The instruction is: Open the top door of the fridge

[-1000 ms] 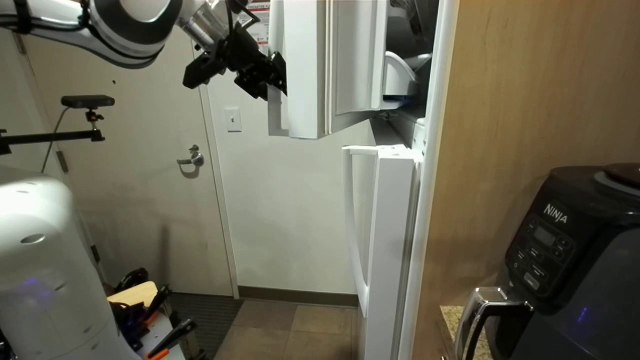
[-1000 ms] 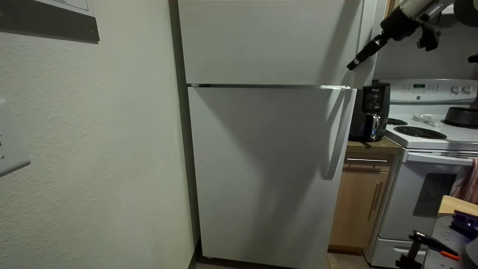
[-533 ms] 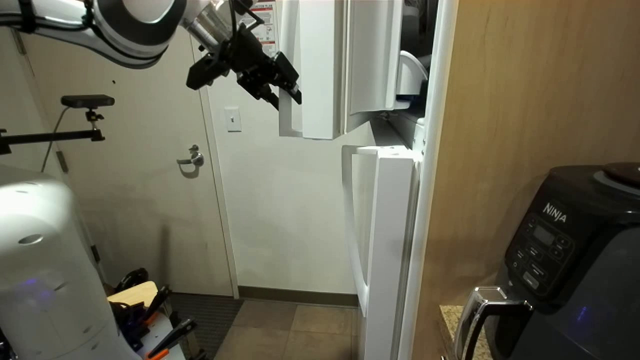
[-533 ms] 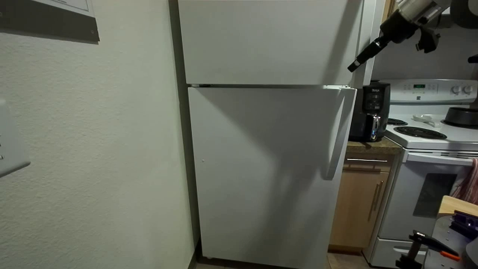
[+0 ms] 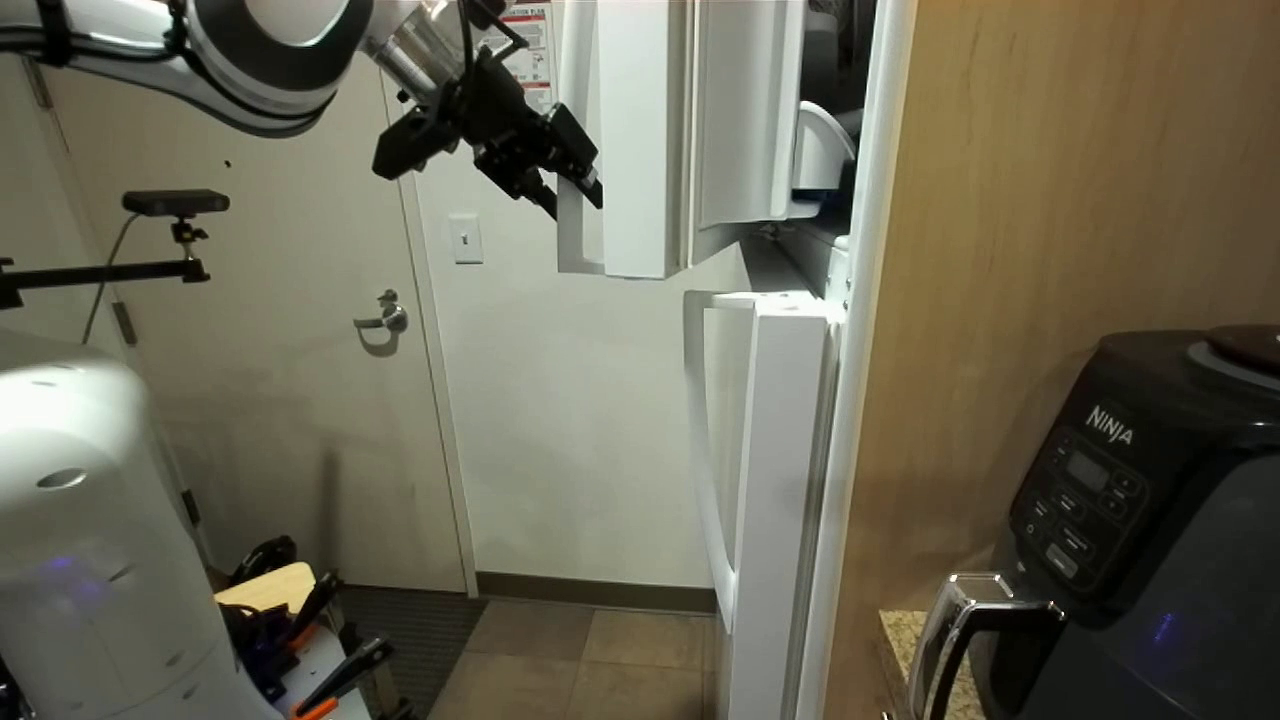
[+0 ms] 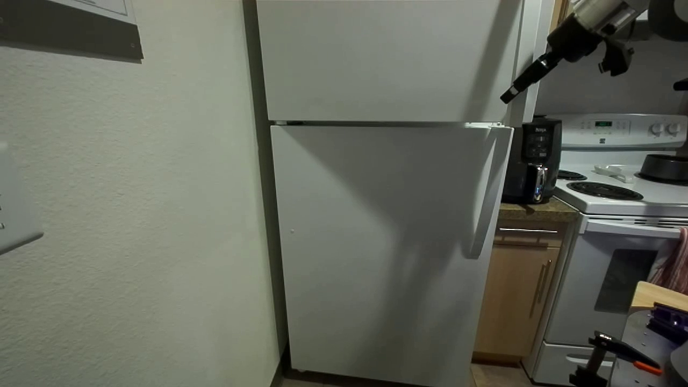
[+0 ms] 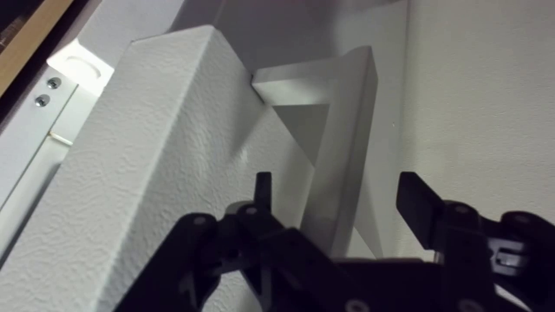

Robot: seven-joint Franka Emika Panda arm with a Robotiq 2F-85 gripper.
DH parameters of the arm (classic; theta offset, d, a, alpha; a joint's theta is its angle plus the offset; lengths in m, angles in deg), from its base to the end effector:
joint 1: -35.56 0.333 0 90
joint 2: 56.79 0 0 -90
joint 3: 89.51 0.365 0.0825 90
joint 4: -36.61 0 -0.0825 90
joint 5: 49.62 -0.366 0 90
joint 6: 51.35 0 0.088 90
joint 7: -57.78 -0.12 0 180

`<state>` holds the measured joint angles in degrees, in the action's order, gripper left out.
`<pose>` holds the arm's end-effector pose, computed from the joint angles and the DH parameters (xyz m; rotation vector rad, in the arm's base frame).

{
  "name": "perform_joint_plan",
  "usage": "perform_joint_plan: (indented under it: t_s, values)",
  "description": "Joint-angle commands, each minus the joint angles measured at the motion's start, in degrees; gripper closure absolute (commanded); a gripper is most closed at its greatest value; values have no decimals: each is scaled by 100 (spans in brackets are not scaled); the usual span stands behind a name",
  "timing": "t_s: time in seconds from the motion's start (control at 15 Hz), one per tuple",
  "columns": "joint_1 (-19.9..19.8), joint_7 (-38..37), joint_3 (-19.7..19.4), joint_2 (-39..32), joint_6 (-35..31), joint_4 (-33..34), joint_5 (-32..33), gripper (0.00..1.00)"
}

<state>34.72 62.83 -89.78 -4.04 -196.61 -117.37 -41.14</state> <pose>0.2811 -0.0054 0.6041 2.7601 0.2167 1.1074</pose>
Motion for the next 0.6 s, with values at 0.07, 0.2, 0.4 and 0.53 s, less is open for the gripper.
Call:
perform_joint_plan:
  t_s: [0.07, 0.2, 0.4, 0.53]
  values:
    - [-9, 11, 10, -2, 14, 12, -17, 6]
    - [-48, 6, 7, -4, 69, 14, 1, 1]
    - [-115, 7, -3, -8, 140, 1, 35, 0]
    - [-148, 16, -25, -11, 196, 2, 33, 0]
